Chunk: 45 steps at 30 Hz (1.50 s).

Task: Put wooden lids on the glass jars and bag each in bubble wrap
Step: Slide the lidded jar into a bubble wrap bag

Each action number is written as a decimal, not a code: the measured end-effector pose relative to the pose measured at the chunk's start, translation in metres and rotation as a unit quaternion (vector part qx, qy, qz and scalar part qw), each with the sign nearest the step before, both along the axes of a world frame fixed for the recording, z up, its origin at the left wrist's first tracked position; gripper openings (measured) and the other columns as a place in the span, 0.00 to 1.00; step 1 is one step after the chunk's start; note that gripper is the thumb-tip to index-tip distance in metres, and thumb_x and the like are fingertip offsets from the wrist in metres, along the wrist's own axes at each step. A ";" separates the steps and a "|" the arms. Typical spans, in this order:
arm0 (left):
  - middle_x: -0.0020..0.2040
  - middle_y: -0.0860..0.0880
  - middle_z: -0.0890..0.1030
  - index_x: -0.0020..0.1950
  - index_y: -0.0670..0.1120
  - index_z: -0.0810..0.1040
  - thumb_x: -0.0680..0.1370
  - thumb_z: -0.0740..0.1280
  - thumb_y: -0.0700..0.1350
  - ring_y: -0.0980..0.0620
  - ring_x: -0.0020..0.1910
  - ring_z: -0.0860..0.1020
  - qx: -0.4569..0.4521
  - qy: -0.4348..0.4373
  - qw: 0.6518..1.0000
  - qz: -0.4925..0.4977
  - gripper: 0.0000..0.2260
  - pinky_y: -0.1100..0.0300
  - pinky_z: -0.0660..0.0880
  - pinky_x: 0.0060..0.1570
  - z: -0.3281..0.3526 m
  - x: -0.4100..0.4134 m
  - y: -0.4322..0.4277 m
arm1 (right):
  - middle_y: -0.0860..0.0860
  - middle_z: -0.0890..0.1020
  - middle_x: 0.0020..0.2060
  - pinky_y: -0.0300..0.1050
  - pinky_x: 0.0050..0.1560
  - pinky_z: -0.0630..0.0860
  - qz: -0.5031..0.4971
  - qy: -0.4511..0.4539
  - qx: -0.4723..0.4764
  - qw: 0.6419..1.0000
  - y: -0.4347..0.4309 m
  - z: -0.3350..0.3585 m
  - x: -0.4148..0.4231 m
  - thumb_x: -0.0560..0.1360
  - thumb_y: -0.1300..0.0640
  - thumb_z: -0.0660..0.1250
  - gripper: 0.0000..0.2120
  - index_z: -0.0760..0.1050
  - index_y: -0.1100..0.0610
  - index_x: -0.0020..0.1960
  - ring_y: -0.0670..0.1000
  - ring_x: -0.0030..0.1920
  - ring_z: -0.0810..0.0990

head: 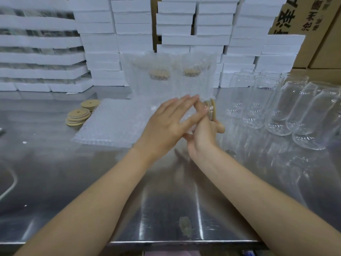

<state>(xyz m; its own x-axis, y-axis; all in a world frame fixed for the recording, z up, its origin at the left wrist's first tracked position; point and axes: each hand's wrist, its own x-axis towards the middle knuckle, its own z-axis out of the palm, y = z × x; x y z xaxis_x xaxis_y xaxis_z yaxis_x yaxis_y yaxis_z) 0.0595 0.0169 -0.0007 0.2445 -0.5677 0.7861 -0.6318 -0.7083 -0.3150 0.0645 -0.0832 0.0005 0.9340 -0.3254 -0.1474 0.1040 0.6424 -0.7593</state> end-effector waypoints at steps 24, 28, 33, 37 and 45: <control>0.62 0.42 0.77 0.73 0.42 0.67 0.58 0.82 0.50 0.43 0.59 0.77 0.008 0.022 0.980 0.195 0.47 0.47 0.68 0.64 -0.002 0.004 0.012 | 0.47 0.78 0.53 0.56 0.61 0.77 0.063 0.002 -0.134 0.989 -0.002 -0.015 0.000 0.69 0.43 0.75 0.25 0.64 0.48 0.57 0.49 0.56 0.80; 0.61 0.41 0.77 0.75 0.44 0.65 0.58 0.81 0.50 0.43 0.59 0.77 0.012 0.026 0.980 0.196 0.48 0.47 0.69 0.61 -0.002 0.003 0.014 | 0.41 0.79 0.52 0.49 0.58 0.77 0.114 -0.030 -0.178 0.977 -0.005 -0.016 -0.001 0.68 0.38 0.70 0.19 0.67 0.40 0.54 0.43 0.53 0.80; 0.62 0.41 0.76 0.76 0.47 0.61 0.58 0.81 0.51 0.43 0.59 0.76 0.036 0.023 0.978 0.204 0.51 0.49 0.66 0.61 -0.004 0.003 0.012 | 0.38 0.81 0.53 0.42 0.53 0.73 0.147 -0.037 -0.256 0.955 -0.007 -0.018 0.000 0.71 0.32 0.64 0.24 0.72 0.41 0.62 0.35 0.50 0.79; 0.63 0.41 0.76 0.76 0.46 0.61 0.62 0.79 0.50 0.42 0.59 0.76 0.032 0.055 0.975 0.211 0.47 0.48 0.69 0.60 -0.003 0.000 0.011 | 0.47 0.83 0.55 0.44 0.52 0.74 0.166 -0.021 -0.301 0.939 -0.006 -0.016 0.000 0.76 0.34 0.56 0.24 0.76 0.50 0.59 0.47 0.55 0.81; 0.62 0.39 0.76 0.75 0.44 0.63 0.63 0.79 0.47 0.39 0.58 0.76 0.011 0.057 0.979 0.195 0.44 0.48 0.72 0.54 0.000 -0.003 0.007 | 0.51 0.84 0.54 0.48 0.56 0.73 0.186 -0.044 -0.296 0.936 -0.008 -0.012 0.003 0.80 0.42 0.54 0.21 0.78 0.52 0.59 0.49 0.53 0.81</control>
